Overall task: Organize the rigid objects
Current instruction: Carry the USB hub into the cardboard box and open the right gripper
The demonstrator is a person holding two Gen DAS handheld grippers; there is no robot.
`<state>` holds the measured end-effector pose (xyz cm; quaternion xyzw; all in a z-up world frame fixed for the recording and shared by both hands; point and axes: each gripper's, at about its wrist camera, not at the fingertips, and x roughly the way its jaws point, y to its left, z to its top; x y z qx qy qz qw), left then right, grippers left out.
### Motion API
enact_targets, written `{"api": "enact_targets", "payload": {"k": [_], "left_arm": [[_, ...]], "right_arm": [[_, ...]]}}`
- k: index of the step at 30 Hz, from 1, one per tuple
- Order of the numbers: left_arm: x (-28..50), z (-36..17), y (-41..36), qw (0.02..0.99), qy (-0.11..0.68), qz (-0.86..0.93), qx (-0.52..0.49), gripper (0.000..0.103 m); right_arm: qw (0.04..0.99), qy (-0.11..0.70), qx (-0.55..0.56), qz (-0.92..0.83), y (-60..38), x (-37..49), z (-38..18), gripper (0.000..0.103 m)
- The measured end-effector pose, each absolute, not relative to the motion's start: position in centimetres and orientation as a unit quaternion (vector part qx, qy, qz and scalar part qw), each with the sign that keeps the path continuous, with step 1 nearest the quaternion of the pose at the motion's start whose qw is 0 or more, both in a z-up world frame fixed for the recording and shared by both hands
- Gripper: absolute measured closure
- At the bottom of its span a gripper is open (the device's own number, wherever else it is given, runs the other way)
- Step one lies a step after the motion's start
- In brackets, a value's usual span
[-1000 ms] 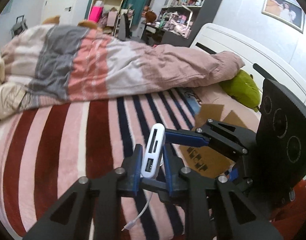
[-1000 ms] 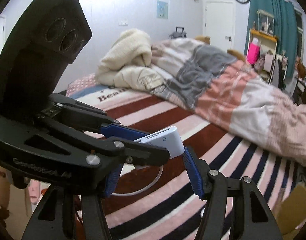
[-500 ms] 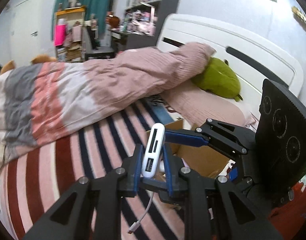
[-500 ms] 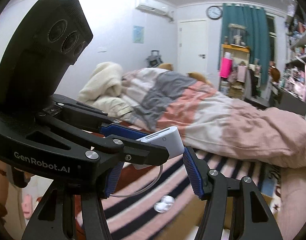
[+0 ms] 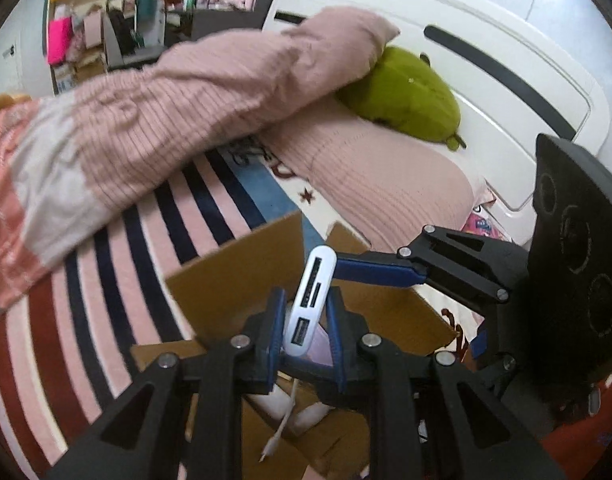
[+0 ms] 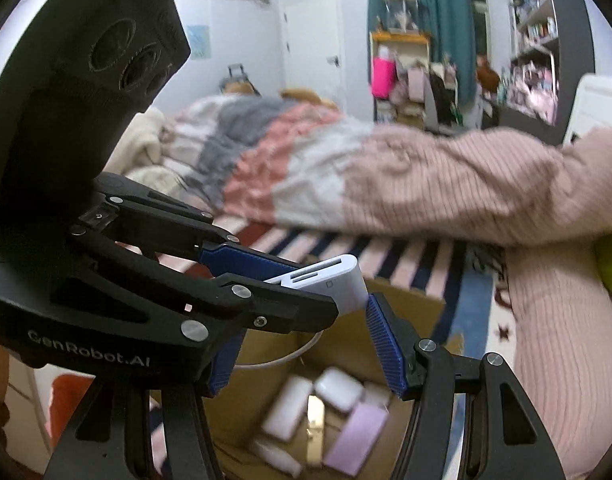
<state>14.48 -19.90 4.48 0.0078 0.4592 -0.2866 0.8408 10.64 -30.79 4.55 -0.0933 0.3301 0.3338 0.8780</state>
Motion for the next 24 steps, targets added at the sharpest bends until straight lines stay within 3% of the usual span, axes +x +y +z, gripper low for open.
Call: {"api": "enact_targets", "payload": {"k": [7, 9, 11, 16, 24], "left_arm": [[15.0, 2.8, -20.8, 0.827, 0.479, -0.294, 0.008, 0.085], [15.0, 2.8, -20.6, 0.826, 0.48, -0.296, 0.003, 0.08], [14.8, 2.9, -20.4, 0.827, 0.481, -0.291, 0.001, 0.055], [13.5, 4.2, -17.6, 0.842, 0.463, -0.277, -0.017, 0.049], [9.2, 7.4, -9.3, 0.887, 0.407, -0.214, -0.041, 0.043]], "right_arm": [[0.868, 0.365, -0.143, 0.305, -30.7, 10.2, 2.5, 0.047], [0.866, 0.372, -0.146, 0.301, -30.7, 10.2, 2.1, 0.047], [0.863, 0.379, -0.154, 0.296, -30.5, 10.2, 1.8, 0.047], [0.865, 0.378, -0.158, 0.288, -29.9, 9.9, 2.2, 0.036], [0.866, 0.354, -0.151, 0.318, -26.1, 8.0, 4.6, 0.036]]}}
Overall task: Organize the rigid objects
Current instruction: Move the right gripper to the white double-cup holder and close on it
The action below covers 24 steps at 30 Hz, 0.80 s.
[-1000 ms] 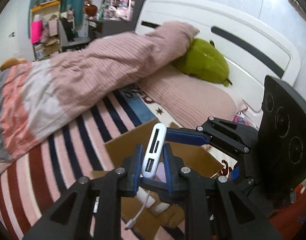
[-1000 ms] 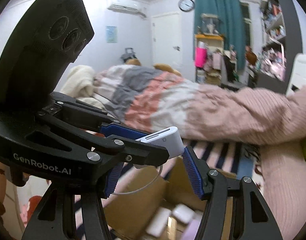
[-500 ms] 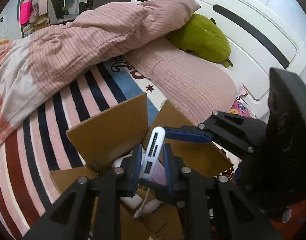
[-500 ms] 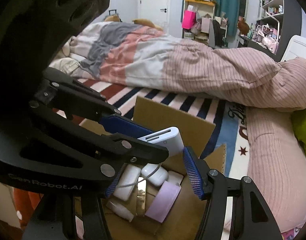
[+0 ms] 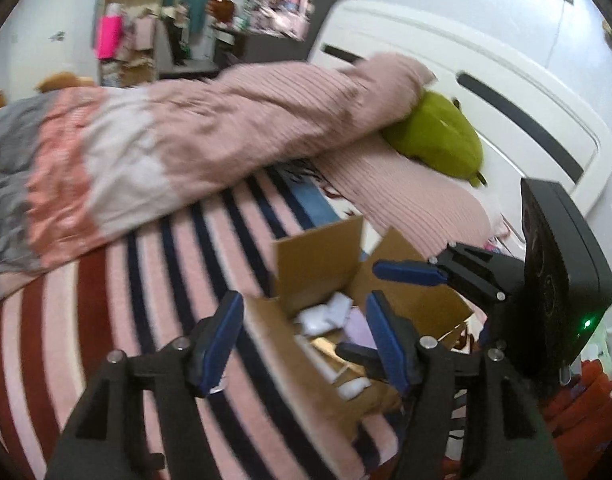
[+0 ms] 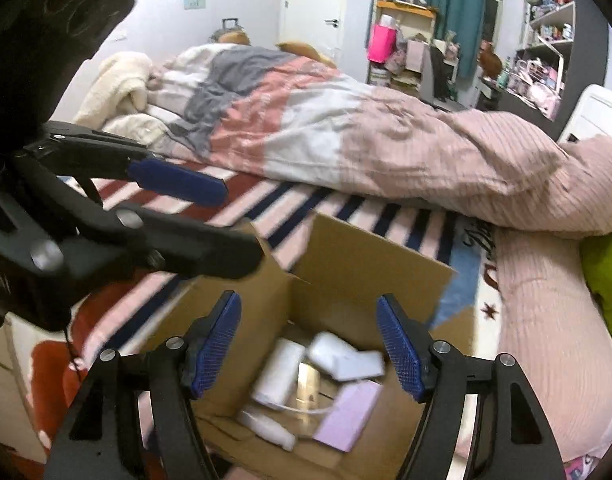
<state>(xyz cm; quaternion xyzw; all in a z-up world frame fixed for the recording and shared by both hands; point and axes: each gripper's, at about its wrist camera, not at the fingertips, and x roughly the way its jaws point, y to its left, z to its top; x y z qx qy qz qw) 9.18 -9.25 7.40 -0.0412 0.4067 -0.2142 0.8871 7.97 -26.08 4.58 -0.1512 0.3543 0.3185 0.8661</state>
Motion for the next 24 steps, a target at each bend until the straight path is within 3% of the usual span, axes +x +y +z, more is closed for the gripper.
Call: {"api": "enact_targets", "payload": {"k": [4, 11, 24], "left_arm": [[6.3, 7.6, -3.7, 0.91, 0.386, -0.143, -0.042, 0.036], [2.4, 4.7, 4.5, 0.925, 0.375, -0.047, -0.049, 0.036], [1.3, -4.4, 11.0, 0.913, 0.395, -0.026, -0.102, 0.033]], "right_arm": [[0.85, 0.347, -0.132, 0.374, -22.2, 6.6, 5.1, 0.035], [0.814, 0.362, -0.131, 0.436, -13.3, 4.5, 3.3, 0.036], [0.824, 0.44, -0.142, 0.326, -9.3, 6.9, -8.6, 0.035]]}}
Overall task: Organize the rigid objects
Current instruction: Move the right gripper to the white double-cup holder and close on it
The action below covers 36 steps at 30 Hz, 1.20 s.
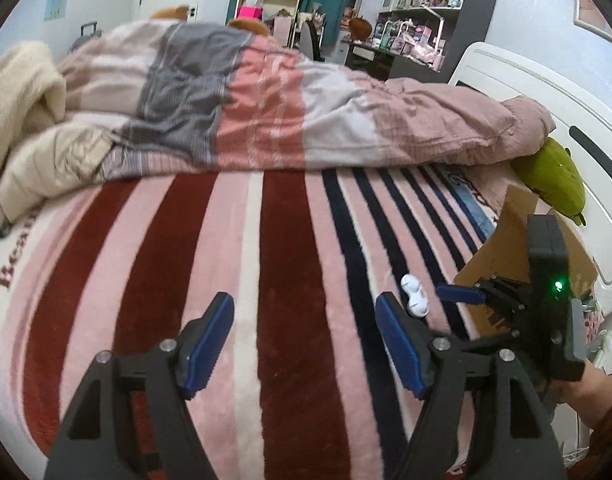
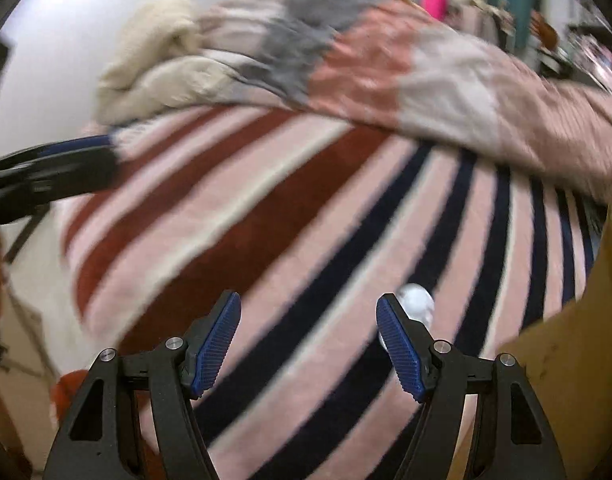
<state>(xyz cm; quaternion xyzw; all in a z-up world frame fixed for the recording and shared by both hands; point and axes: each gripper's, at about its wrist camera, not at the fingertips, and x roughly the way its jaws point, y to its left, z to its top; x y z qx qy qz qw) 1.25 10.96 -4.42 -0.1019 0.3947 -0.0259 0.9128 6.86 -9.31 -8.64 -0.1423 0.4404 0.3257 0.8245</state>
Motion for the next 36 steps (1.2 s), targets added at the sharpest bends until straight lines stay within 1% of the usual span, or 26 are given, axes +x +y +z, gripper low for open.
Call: {"api": "enact_targets", "payload": {"k": [4, 10, 11, 12, 13, 21, 24, 27, 29, 31, 34, 36], "left_arm": [[1.8, -6.4, 11.8, 0.905, 0.407, -0.027, -0.117, 0.033], [1.8, -7.0, 12.1, 0.902, 0.412, -0.025, -0.126, 0.033], [1.8, -6.9, 12.0, 0.902, 0.412, -0.024, -0.124, 0.033], [1.8, -6.9, 11.9, 0.902, 0.412, -0.025, -0.123, 0.033], [1.8, -6.9, 11.8, 0.902, 0.413, -0.025, -0.121, 0.033], [1.5, -4.8, 9.5, 0.904, 0.413, -0.033, -0.104, 0.033], [0.9, -3.8, 8.5, 0.907, 0.407, -0.038, -0.103, 0.033], [0.2, -3.5, 7.9, 0.906, 0.41, -0.031, -0.1, 0.033], [-0.3, -3.6, 7.7, 0.904, 0.415, -0.025, -0.102, 0.033], [-0.8, -3.7, 7.5, 0.901, 0.418, -0.029, -0.109, 0.033], [-1.5, -3.6, 7.2, 0.9, 0.424, -0.022, -0.102, 0.033], [-1.9, -3.5, 7.2, 0.898, 0.428, -0.017, -0.1, 0.033]], "right_arm": [[0.839, 0.447, -0.149, 0.272, -10.2, 7.9, -11.1, 0.035], [0.847, 0.46, -0.141, 0.228, -10.9, 9.7, -13.2, 0.037], [0.845, 0.464, -0.138, 0.227, -11.0, 9.9, -13.4, 0.048], [0.845, 0.465, -0.134, 0.226, -11.2, 9.9, -13.6, 0.057], [0.847, 0.461, -0.134, 0.228, -11.2, 10.0, -13.5, 0.071], [0.849, 0.418, -0.143, 0.29, -10.7, 7.8, -11.3, 0.074], [0.831, 0.428, -0.14, 0.328, -10.3, 7.0, -10.8, 0.074], [0.806, 0.445, -0.128, 0.369, -10.3, 6.2, -11.4, 0.074], [0.798, 0.459, -0.14, 0.364, -10.0, 6.0, -12.5, 0.074], [0.81, 0.461, -0.127, 0.339, -10.3, 6.2, -13.3, 0.073], [0.825, 0.452, -0.093, 0.327, -10.6, 6.1, -13.8, 0.068], [0.835, 0.44, -0.095, 0.316, -10.4, 5.8, -13.9, 0.068]]}}
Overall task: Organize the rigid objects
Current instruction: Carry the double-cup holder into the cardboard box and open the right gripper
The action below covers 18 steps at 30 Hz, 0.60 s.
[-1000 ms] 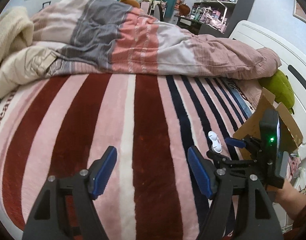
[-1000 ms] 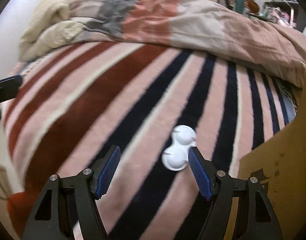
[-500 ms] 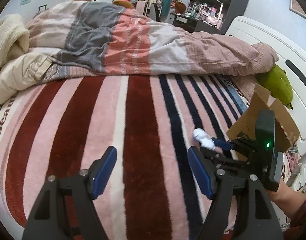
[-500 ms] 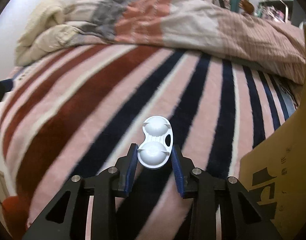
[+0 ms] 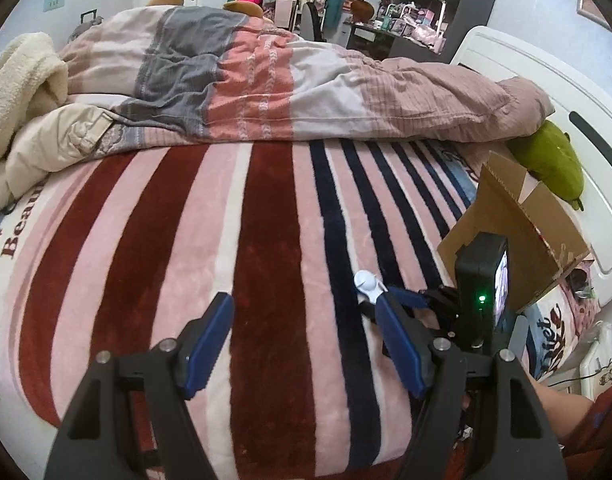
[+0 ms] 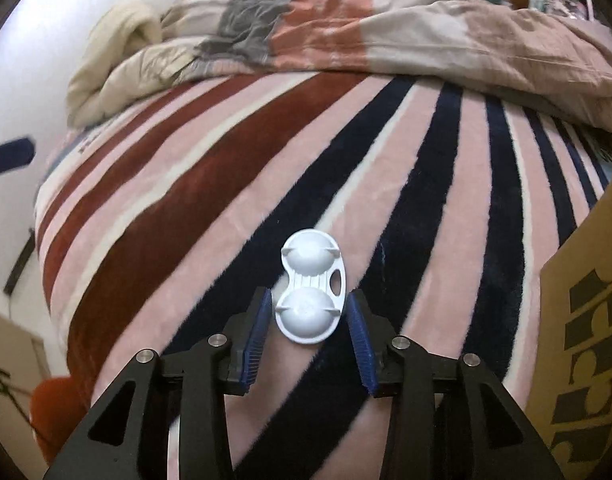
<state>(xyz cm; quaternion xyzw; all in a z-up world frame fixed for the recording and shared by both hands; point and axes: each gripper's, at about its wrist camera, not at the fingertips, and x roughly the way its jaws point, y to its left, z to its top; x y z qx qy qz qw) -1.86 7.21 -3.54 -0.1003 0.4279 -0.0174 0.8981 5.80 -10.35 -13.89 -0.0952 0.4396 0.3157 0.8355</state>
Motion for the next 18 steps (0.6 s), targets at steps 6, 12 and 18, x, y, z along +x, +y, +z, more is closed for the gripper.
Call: {"api": "enact_targets", "payload": {"k": [6, 12, 18], "left_arm": [[-2.3, -2.6, 6.7, 0.898, 0.425, -0.035, -0.11, 0.033], [-1.8, -0.6, 5.3, 0.901, 0.413, -0.068, -0.114, 0.033], [0.2, 2.7, 2.0, 0.9, 0.39, -0.146, -0.131, 0.046]], "right_arm": [[0.851, 0.408, -0.113, 0.31, -9.9, 5.3, -13.2, 0.075], [0.84, 0.345, -0.106, 0.406, -11.2, 3.1, -7.3, 0.075], [0.827, 0.287, -0.1, 0.474, -13.5, 1.3, 0.1, 0.075]]}}
